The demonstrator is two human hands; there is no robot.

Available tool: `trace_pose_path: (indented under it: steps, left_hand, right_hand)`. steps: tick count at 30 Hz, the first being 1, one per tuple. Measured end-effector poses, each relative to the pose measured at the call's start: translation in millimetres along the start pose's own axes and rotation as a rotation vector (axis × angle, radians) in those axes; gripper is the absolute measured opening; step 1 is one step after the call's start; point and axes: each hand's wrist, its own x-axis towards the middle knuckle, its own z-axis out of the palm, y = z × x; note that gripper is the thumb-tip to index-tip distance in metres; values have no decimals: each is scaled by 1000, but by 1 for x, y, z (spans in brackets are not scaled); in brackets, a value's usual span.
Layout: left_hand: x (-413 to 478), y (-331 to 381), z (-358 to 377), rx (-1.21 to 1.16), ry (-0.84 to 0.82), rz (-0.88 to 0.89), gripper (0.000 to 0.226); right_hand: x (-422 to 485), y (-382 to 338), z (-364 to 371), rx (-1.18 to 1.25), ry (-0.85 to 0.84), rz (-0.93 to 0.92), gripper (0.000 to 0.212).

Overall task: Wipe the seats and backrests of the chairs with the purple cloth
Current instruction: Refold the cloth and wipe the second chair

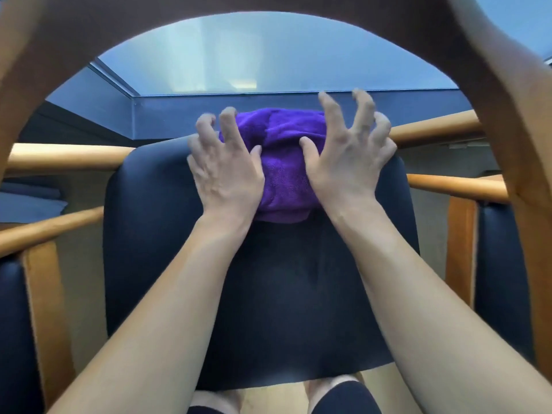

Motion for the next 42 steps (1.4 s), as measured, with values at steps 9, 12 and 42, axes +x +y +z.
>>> trace_pose_path:
  steps: [9, 12, 42]
  left_hand:
    - [15, -13, 27, 7, -74, 265, 42]
    - [26, 6, 34, -39, -62, 271, 37]
    - [36, -43, -2, -194, -27, 224, 34]
  right_hand:
    - [-4, -16, 54, 45, -76, -199, 41]
    - [12, -10, 57, 130, -28, -183, 33]
    - [12, -63, 45, 496, -129, -232, 30]
